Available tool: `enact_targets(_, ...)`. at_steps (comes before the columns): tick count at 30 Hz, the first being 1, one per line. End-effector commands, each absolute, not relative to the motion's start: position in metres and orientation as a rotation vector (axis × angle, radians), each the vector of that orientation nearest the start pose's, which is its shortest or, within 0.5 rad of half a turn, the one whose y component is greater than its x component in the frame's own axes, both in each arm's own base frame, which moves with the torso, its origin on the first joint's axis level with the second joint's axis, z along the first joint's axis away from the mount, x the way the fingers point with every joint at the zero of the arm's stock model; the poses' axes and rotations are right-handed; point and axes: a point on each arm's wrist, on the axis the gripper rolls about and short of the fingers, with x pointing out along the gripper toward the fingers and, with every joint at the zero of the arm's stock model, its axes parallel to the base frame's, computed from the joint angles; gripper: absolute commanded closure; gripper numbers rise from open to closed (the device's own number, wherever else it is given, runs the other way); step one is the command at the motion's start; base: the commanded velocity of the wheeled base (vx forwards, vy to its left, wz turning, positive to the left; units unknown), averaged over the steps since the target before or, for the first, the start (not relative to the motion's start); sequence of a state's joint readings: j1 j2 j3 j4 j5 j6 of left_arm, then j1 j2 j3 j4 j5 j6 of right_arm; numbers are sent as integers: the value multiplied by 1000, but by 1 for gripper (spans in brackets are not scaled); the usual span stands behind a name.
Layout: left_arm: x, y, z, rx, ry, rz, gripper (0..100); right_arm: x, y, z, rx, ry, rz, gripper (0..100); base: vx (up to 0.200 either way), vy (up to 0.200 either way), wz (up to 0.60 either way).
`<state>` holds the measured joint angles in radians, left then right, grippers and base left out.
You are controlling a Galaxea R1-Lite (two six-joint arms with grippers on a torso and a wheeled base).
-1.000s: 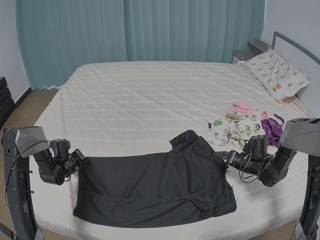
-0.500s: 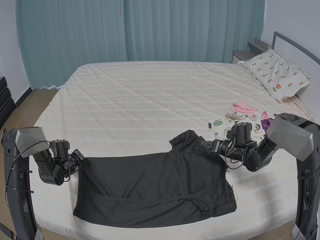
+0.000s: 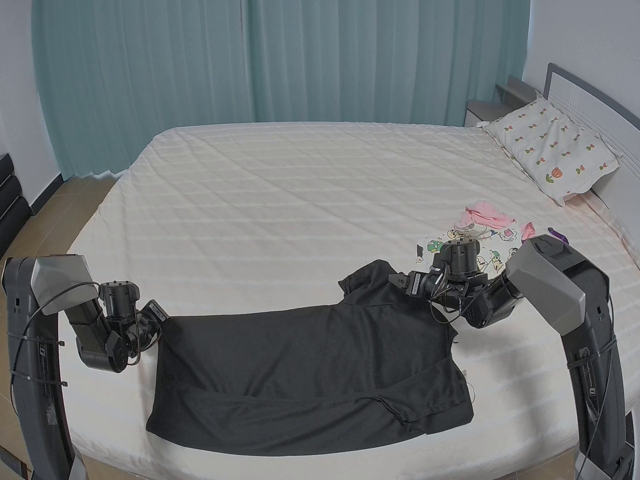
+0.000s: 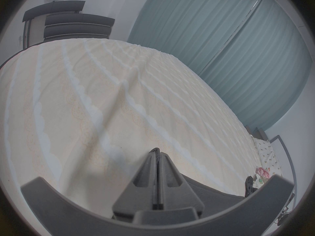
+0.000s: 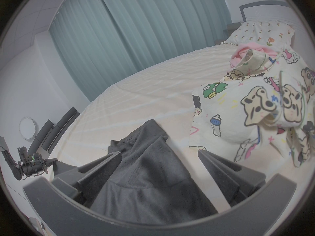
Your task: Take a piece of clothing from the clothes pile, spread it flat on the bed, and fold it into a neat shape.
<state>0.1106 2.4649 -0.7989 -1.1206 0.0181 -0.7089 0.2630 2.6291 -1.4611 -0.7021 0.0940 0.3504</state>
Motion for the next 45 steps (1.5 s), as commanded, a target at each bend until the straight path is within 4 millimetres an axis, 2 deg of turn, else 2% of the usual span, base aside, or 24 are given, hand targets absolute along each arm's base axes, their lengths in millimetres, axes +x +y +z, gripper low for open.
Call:
enact_targets(1, 377, 42, -46, -715, 479, 314, 100, 485, 129, -52, 303, 531, 264, 0, 0, 0, 0)
enact_targets(6, 377, 42, -46, -716, 480, 315, 100, 490, 130, -59, 320, 529, 260, 0, 0, 0, 0)
enact_targets(7, 377, 42, -46, -716, 480, 316, 100, 490, 130, -60, 326, 527, 259, 100, 0, 0, 0)
enact_targets(10, 377, 42, -46, -716, 480, 316, 100, 491, 130, -60, 343, 525, 256, 100, 0, 0, 0)
enact_targets(11, 377, 42, -46, -716, 480, 316, 100, 491, 130, -54, 393, 518, 247, 100, 0, 0, 0)
enact_targets(16, 377, 42, -46, -716, 477, 315, 100, 489, 123, -38, 428, 504, 233, 100, 0, 0, 0)
enact_targets(25, 380, 44, -43, -716, 461, 316, 100, 475, 110, -20, 459, 438, 228, 100, 0, 0, 0)
enact_targets(31, 379, 46, -33, -716, 439, 314, 100, 455, 103, -15, 467, 404, 245, 100, 0, 0, 0)
enact_targets(41, 379, 47, -15, -716, 396, 304, 100, 443, 91, 1, 480, 335, 244, 100, 0, 0, 0)
enact_targets(45, 377, 48, -5, -713, 382, 297, 100, 430, 86, 1, 488, 365, 258, 100, 0, 0, 0)
